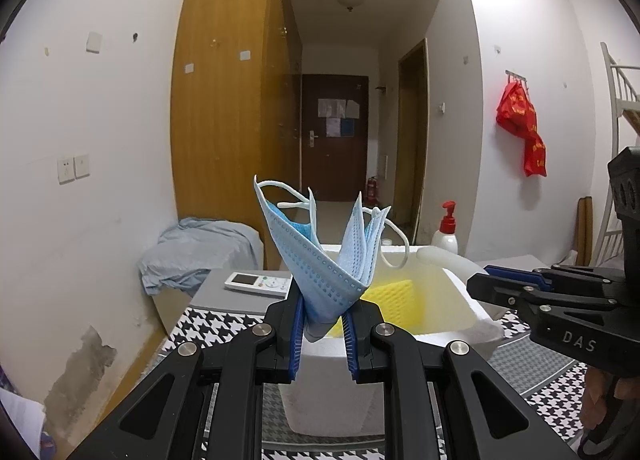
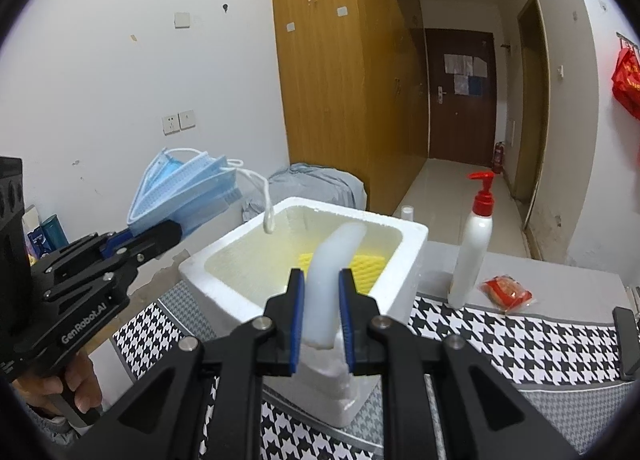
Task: Organize soft objects
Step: 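Carry the blue mask and white tube over the foam box with both tools, then open the right tool to drop the white tube into the foam box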
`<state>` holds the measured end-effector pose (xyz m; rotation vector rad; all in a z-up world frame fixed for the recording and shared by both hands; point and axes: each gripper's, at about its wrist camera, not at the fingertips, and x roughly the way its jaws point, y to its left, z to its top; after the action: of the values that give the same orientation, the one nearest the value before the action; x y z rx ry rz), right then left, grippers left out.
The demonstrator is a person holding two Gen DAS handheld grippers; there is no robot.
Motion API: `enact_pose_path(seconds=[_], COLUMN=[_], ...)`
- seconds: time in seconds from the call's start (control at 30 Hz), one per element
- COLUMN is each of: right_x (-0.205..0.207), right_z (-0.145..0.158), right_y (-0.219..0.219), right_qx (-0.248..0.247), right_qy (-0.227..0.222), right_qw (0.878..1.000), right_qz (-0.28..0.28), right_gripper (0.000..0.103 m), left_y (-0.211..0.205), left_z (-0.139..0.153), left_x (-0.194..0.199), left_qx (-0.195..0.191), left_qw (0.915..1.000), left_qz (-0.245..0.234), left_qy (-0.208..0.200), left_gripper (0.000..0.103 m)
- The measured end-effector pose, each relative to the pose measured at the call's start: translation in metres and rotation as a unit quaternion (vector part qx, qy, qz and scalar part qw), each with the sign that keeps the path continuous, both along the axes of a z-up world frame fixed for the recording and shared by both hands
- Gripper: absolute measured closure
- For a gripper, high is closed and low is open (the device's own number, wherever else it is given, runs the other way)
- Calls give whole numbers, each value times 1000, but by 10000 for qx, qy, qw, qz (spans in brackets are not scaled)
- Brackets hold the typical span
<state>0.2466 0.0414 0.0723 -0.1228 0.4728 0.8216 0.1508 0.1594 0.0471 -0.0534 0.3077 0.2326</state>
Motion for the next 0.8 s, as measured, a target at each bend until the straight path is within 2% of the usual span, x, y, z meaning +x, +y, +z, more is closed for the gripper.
enact_pose_path(seconds=[0.43, 0.5, 0.53, 0.57, 0.63, 0.73, 0.8], right_x=[23, 27, 29, 30, 31, 29, 25], right_z=[3, 3, 2, 1, 2, 5, 6], right_y=[17, 19, 19, 19, 16, 11, 7], right_qx=[-28, -30, -12, -7, 39, 99, 139], right_qy=[173, 266, 268, 254, 275, 246, 215], right_qw=[9998, 9996, 9996, 9997, 9996, 9996, 9997], right_qz=[60, 117, 97, 67, 65, 39, 44], right_gripper=[82, 75, 67, 50, 32, 31, 25], left_y=[3, 3, 3, 3, 3, 3, 3], left_z=[1, 1, 1, 1, 1, 1, 1], left_x=[5, 5, 5, 5, 6, 9, 14], left_qx=[-4, -6, -15, -14, 0, 15, -4], left_qw=[10000, 10000, 10000, 10000, 10000, 10000, 9999], left_qz=[-25, -22, -21, -21, -9, -7, -27], left_qy=[31, 38, 38, 38, 48, 87, 140], left_gripper=[84, 84, 84, 84, 84, 84, 84])
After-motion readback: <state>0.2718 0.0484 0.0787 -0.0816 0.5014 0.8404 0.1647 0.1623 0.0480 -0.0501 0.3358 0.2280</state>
